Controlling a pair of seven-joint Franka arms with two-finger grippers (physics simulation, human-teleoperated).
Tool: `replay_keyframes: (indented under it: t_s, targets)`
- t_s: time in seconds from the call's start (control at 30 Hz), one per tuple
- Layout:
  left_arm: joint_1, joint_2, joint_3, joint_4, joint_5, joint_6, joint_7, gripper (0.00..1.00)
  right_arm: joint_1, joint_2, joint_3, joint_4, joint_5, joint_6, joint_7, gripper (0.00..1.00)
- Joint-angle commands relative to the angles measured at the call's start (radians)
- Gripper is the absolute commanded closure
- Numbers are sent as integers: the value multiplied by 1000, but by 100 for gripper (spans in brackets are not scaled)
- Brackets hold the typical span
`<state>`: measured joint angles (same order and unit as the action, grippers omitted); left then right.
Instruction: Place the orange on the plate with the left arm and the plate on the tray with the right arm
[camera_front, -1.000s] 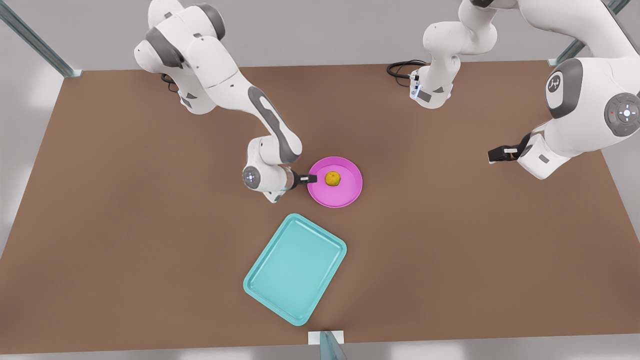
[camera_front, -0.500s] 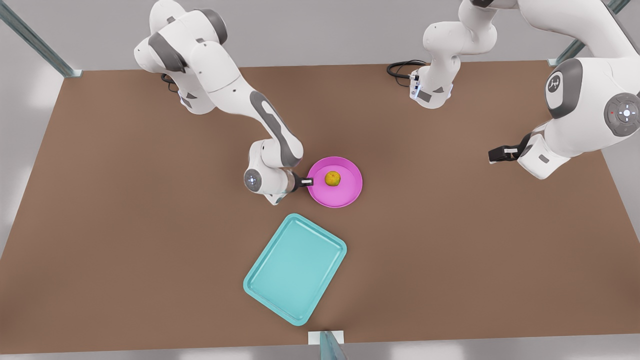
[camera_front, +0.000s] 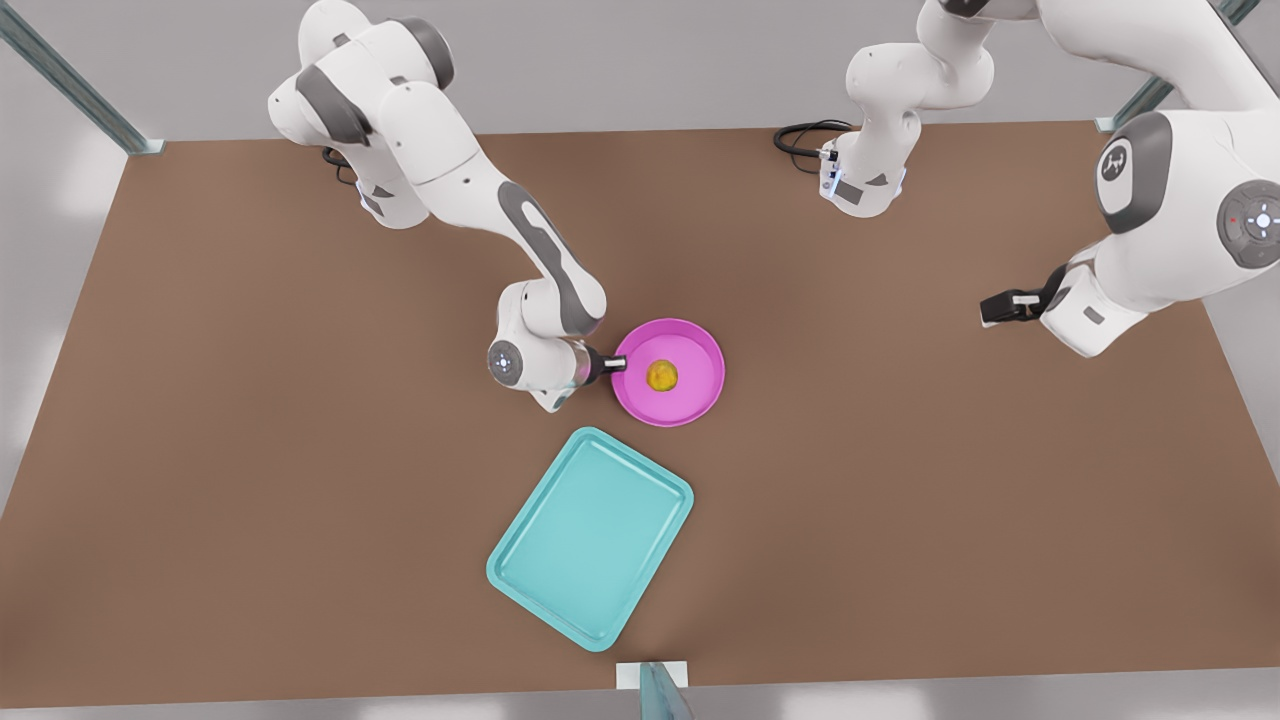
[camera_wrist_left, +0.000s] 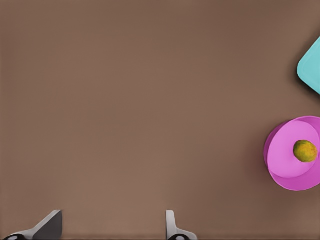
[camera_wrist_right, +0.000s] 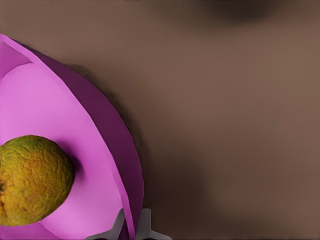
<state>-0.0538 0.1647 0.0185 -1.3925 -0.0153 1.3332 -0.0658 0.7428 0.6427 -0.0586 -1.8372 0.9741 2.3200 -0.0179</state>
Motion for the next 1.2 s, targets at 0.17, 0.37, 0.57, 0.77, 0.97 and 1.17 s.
replay_keyframes:
  t_s: [0.17,0.37,0.57,0.77,0.97,1.17]
  targets:
    - [0,3,0,50,-3,-75,4,0,-60,-34,0,98,0,-99,-2,79]
    - [0,6,-2,53,-2,-72,-5,0,-210,187,-4,509,-18,-157,-5,79]
    - [0,12,-2,52,-5,-72,4,0,-379,281,-7,687,-112,-274,-48,79]
    - [0,18,-14,73,-17,-77,-2,0,-411,281,-7,693,-169,-323,-50,79]
    - [0,26,-14,72,-17,-78,-3,0,-410,284,-6,688,-180,-324,-50,0]
    - [0,22,-14,73,-17,-78,-5,0,-411,284,-6,697,-183,-333,-60,0]
